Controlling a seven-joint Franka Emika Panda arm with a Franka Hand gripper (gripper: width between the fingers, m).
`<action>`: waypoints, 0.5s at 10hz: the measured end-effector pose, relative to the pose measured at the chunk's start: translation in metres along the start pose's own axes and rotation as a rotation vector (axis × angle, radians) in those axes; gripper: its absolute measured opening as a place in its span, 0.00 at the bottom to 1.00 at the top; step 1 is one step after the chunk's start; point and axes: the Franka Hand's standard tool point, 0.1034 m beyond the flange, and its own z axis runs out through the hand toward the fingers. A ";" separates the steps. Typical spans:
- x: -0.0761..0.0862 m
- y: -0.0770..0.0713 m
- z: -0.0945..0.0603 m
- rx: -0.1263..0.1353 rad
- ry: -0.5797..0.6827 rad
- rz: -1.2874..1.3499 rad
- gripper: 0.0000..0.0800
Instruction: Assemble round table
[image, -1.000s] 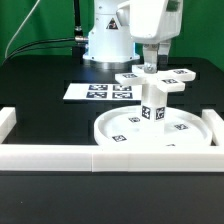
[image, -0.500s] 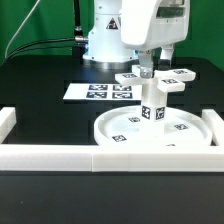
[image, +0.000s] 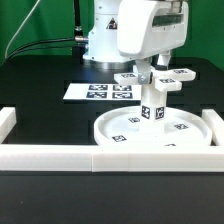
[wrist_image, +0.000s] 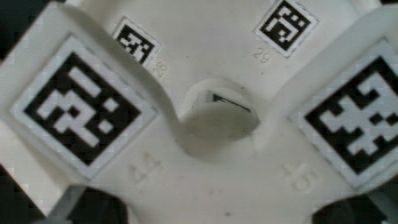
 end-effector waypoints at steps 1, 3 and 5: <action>0.000 0.000 0.000 0.000 0.000 0.000 0.55; -0.001 0.001 0.000 0.000 0.000 0.012 0.55; -0.001 0.001 0.000 0.000 0.000 0.036 0.55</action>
Offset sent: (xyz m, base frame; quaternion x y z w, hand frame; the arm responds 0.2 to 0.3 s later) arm 0.0000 0.0000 0.0000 0.0000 0.0000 0.0650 0.9979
